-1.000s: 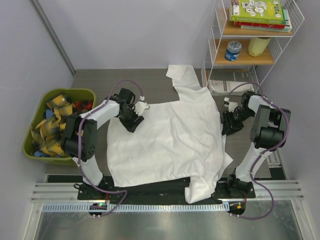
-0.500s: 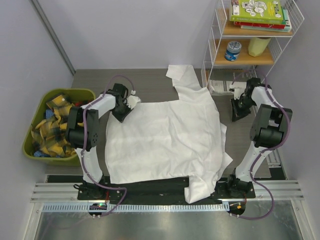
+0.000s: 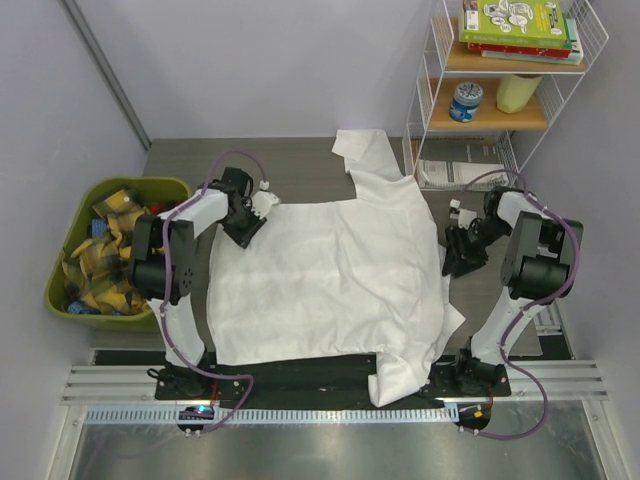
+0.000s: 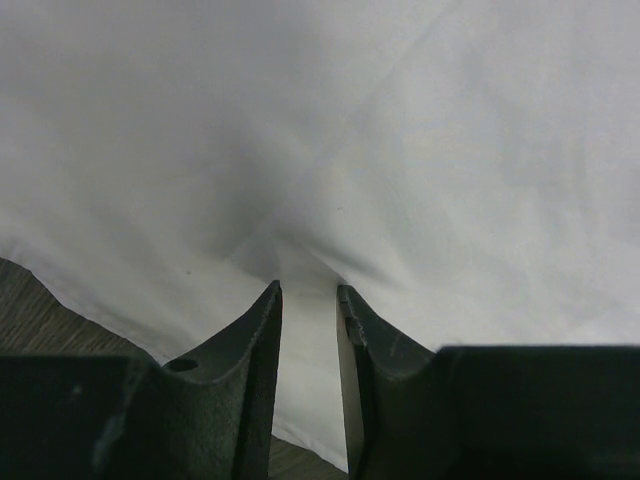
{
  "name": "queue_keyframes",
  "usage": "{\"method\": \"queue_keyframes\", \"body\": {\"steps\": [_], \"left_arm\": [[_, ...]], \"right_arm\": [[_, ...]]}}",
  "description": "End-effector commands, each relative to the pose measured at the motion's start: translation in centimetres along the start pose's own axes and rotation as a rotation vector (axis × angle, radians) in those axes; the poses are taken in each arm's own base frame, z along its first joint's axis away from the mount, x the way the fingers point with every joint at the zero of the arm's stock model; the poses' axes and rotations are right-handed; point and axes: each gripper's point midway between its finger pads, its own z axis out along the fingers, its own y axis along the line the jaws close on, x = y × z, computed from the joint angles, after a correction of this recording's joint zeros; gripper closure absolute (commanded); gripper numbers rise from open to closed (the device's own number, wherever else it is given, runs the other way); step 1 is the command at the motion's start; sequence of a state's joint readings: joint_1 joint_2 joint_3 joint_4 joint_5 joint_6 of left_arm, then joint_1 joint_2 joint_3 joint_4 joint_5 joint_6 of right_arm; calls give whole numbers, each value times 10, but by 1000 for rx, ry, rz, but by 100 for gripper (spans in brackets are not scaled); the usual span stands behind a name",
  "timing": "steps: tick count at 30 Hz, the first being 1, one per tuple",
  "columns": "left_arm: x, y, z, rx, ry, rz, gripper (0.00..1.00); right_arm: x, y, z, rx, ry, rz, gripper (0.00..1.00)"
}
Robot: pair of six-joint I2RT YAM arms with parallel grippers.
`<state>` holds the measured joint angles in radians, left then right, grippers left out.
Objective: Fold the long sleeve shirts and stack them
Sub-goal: Flatten the shirt out, then fold the shirt
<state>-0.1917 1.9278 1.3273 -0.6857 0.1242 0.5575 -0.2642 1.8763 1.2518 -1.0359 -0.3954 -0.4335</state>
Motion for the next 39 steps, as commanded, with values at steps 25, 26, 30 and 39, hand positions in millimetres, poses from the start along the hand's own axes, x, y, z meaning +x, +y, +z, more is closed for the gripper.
{"method": "queue_keyframes", "body": {"steps": [25,26,30,39], "left_arm": [[-18,28,-13,-59,-55,-43,98],[-21,14,-18,12,-78,-33,93],[-56,-41,-79,211,-296,71,54],[-70,-289,-181,541,-536,799,28]], "right_arm": [[5,-39,-38,30,-44,84,88],[9,-36,-38,13,-32,67,76],[20,-24,-56,16,-32,-7,37],[34,60,-58,-161,-22,-233,45]]}}
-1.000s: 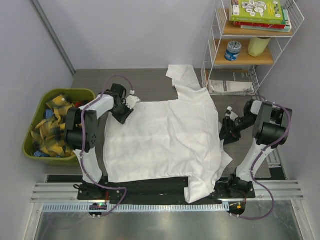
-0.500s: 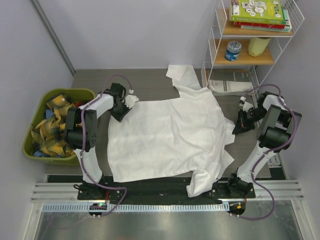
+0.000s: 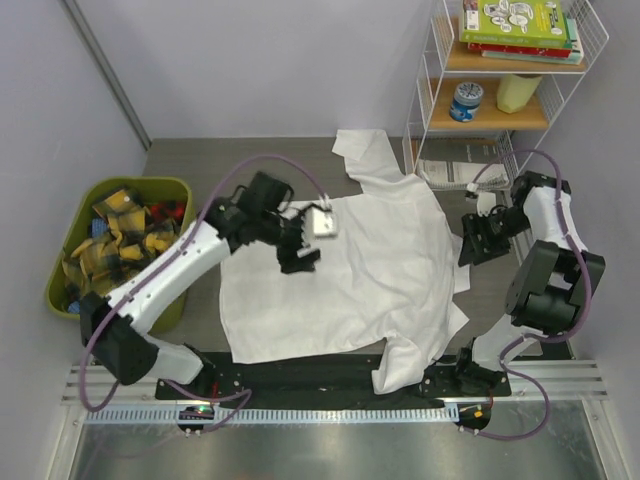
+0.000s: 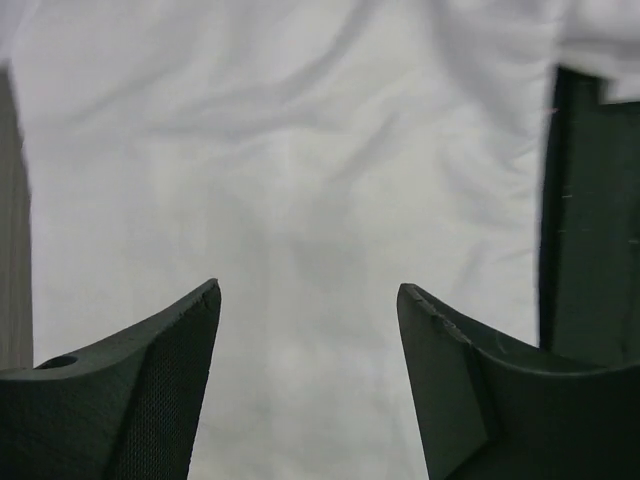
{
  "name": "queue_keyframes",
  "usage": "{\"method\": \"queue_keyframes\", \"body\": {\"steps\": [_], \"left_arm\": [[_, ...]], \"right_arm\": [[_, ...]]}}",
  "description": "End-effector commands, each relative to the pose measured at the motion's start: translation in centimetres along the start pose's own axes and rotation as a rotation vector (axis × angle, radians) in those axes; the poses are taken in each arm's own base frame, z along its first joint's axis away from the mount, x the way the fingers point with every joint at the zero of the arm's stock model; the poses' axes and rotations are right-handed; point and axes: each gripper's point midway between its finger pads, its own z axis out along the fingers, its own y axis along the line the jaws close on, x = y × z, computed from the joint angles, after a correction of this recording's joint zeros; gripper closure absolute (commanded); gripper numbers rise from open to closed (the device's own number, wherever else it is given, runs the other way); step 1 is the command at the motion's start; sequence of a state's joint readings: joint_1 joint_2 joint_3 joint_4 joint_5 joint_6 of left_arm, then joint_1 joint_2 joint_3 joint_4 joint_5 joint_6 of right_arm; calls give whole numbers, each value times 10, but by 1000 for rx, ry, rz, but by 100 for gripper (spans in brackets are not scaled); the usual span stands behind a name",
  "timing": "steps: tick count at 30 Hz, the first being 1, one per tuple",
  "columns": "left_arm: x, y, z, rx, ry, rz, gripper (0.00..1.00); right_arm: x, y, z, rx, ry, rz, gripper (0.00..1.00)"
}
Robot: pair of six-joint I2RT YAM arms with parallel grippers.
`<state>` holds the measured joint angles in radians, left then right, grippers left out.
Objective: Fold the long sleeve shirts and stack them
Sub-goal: Fold the shirt
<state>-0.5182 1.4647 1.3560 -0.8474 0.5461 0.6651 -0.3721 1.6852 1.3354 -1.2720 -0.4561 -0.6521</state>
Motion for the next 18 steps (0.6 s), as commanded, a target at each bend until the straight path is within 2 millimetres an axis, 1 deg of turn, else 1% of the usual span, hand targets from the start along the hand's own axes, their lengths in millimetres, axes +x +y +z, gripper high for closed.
{"method": "queue_keyframes", "body": {"steps": [1,2,3,4,5,6,7,8,9,11,12,13,14,15,16,18], "left_arm": [[-39,-150,32,375,-47,338,28],[-50,-163,38,401,-48,393,28],[-49,-174,54,446,-19,436,27],[-53,-197,65,497,-13,515,27],[-68,-202,70,499,-34,570,27],[-66,-210,89,534,-6,601,28],[-74,-223,96,562,-23,663,28],[-80,-227,104,572,-27,681,29],[-89,-234,122,590,-26,700,31],[-100,-237,143,578,-35,712,34],[-114,-240,150,573,-62,728,36],[-109,-243,166,585,-47,723,37],[-117,-243,175,567,-67,728,37],[-118,-246,181,567,-68,730,37],[-114,-248,194,577,-55,725,38],[-108,-254,202,594,-39,735,41]], "right_arm": [[13,51,26,-166,83,-91,46],[10,55,33,-173,91,-109,47],[12,57,38,-180,102,-98,49],[11,57,42,-185,107,-99,49],[10,55,46,-190,116,-95,50],[11,56,51,-198,128,-94,51],[12,55,53,-201,135,-84,52],[10,52,59,-201,138,-83,53],[12,51,62,-201,151,-80,54],[12,45,70,-186,158,-71,55],[15,41,75,-180,176,-62,55],[15,38,78,-176,181,-62,56],[12,34,81,-161,170,-60,56],[13,32,85,-161,180,-51,56],[12,30,86,-157,179,-49,56],[11,26,91,-151,180,-38,56]]}}
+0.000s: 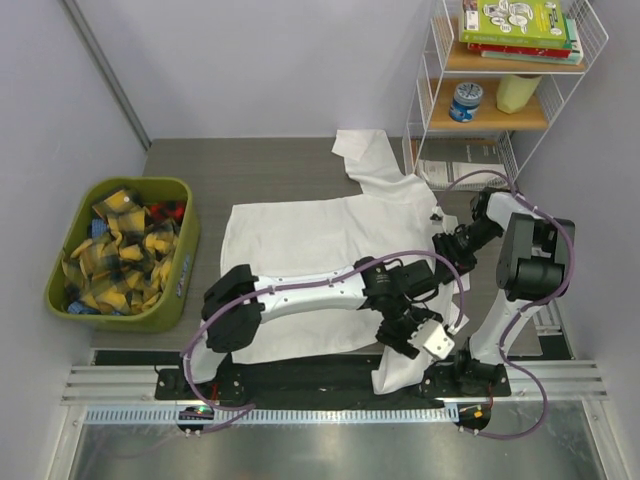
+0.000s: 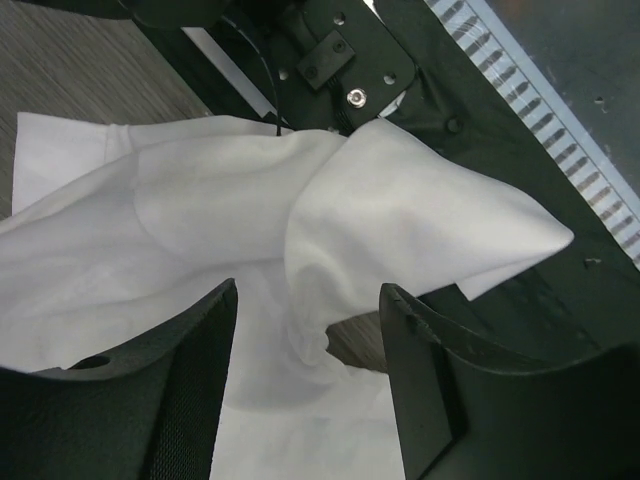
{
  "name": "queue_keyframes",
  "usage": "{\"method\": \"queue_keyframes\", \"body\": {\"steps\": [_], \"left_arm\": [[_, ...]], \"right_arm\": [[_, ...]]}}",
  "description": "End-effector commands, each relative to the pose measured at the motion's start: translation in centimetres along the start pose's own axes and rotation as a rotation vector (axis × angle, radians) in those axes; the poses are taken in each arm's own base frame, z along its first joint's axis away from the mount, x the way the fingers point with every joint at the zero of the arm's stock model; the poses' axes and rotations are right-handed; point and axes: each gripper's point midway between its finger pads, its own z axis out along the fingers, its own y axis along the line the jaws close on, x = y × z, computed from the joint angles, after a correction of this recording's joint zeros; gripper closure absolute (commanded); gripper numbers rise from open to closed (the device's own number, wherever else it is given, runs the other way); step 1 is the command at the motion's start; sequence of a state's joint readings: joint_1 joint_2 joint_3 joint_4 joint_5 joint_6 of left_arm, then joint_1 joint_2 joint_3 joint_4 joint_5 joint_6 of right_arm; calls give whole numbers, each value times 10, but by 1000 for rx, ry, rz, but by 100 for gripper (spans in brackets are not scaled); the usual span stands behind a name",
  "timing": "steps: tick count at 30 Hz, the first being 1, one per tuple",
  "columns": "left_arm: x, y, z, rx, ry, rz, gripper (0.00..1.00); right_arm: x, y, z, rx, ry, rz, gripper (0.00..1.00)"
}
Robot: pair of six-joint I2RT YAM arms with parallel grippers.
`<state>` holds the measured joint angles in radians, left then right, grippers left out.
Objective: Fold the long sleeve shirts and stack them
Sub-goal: Fold the shirt
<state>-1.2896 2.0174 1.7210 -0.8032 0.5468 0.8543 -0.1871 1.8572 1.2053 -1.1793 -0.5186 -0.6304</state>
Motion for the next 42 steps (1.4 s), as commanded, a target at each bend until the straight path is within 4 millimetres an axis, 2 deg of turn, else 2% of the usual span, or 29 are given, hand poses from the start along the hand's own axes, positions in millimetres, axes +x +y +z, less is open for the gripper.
{"method": "queue_keyframes", "body": {"steps": [1,4,7,8,10,11,12,14,15,16,17,19,20,22,23,25,26,27,29,31,32,34,35,36,37,38,39,41,42], "left_arm": [[-13,14,18,-16,-26,72,42],[-3,7,31,9,11,100,43],[7,4,41,30,28,81,52],[9,3,42,36,32,77,65],[7,0,36,30,34,70,81],[0,-1,22,-2,16,68,96],[-2,1,9,-29,-16,-6,100],[-8,10,-18,-93,-100,-106,100],[-2,28,-51,-166,-138,-198,100],[-1,32,-67,-177,-203,-349,100],[26,53,-94,-249,-234,-474,100],[69,61,-111,-344,-258,-734,100],[101,82,-133,-447,-285,-814,100],[160,80,-126,-508,-230,-1020,100],[187,77,-129,-522,-207,-1130,93],[211,69,-119,-487,-154,-1227,73],[212,65,-122,-450,-182,-1259,61],[209,63,-124,-434,-204,-1259,56],[188,62,-141,-429,-263,-1144,42],[168,64,-159,-457,-286,-1008,38],[145,63,-173,-477,-307,-912,35],[128,52,-174,-453,-237,-749,34],[101,50,-167,-421,-210,-643,34],[98,48,-161,-416,-147,-557,33],[94,34,-149,-354,-109,-529,32],[77,27,-132,-303,-94,-464,31],[72,22,-122,-270,-78,-436,29],[53,6,-97,-187,-52,-351,15],[51,6,-84,-160,-43,-340,14]], "right_arm": [[-10,-13,6,35,-19,8,56],[-9,-19,9,52,-8,17,56],[-10,-24,11,73,-9,24,56],[-9,-26,11,83,-6,25,56],[-8,-29,12,93,1,34,56],[-8,-33,12,111,7,33,56],[-9,-35,12,120,7,37,56],[-9,-39,13,135,12,42,56],[-8,-43,11,158,15,45,56],[-9,-45,11,170,13,46,56],[-9,-46,11,174,15,46,56],[-10,-48,9,189,14,48,56],[-11,-49,9,195,11,43,56],[-13,-49,6,204,1,42,56],[-14,-49,5,207,-3,41,56],[-17,-48,3,208,-7,36,55],[-18,-48,1,210,-13,35,55],[-19,-48,0,210,-13,35,55],[-22,-46,-3,205,-20,29,55],[-22,-43,-6,205,-23,25,55],[-24,-43,-9,208,-28,24,55],[-24,-40,-14,213,-34,12,55],[-26,-39,-16,218,-40,7,55],[-27,-39,-19,222,-46,4,55],[-27,-36,-22,222,-50,4,54],[-31,-34,-28,231,-69,-8,53],[-32,-32,-32,231,-78,-14,52],[-35,-24,-41,231,-101,-31,52],[-36,-18,-43,216,-114,-41,52]]}}
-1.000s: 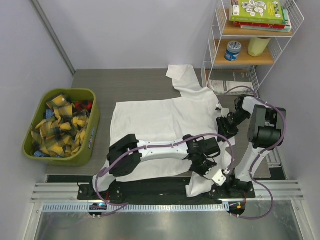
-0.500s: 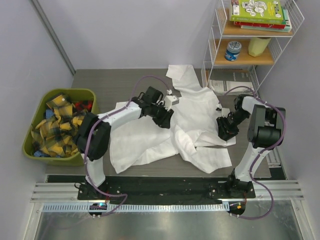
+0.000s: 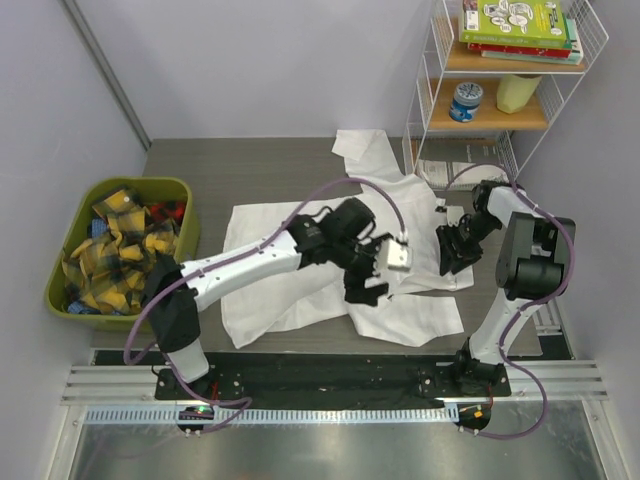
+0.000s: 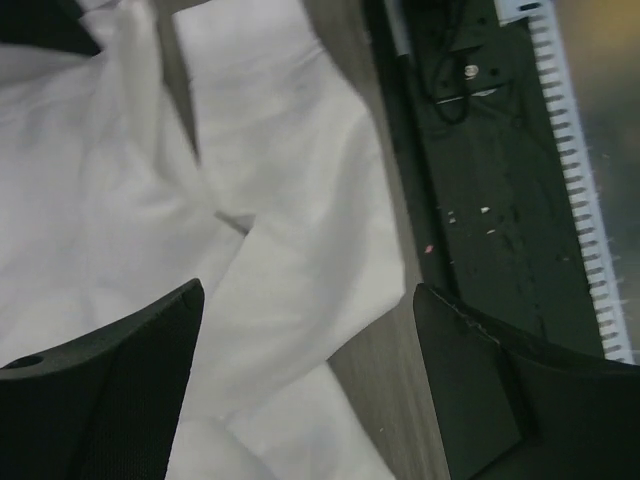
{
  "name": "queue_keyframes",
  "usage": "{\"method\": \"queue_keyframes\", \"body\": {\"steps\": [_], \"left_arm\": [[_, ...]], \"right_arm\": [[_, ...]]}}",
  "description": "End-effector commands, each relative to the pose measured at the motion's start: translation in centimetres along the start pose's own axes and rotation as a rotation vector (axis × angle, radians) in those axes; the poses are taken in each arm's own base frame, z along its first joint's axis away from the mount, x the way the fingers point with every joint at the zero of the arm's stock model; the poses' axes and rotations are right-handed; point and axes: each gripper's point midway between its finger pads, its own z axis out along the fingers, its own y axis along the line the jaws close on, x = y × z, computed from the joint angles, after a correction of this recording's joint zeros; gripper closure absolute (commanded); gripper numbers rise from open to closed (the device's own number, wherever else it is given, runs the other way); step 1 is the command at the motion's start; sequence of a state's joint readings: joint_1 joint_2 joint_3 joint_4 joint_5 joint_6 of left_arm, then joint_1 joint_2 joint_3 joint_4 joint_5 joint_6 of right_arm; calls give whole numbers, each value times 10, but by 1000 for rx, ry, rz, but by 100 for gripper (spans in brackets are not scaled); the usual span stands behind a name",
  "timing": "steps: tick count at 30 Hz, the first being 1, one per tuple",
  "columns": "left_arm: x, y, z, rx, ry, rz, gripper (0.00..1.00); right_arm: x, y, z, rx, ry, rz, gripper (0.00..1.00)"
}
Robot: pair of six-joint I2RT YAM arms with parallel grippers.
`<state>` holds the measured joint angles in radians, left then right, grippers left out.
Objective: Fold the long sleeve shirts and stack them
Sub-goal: Fold the shirt
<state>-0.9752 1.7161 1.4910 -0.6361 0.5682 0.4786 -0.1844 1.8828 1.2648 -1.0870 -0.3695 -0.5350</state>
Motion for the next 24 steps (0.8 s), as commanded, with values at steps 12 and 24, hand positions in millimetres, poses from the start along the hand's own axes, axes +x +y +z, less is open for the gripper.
{"method": "queue_keyframes", "body": {"steps": [12,24], "left_arm": [[37,-31,151,58,247,228,19],[-86,-99,23,230,-105,82,100]], "right_arm": [[2,42,-25,-126,-69,-60,58],[17,-10,15,21,19,-52,78]]}}
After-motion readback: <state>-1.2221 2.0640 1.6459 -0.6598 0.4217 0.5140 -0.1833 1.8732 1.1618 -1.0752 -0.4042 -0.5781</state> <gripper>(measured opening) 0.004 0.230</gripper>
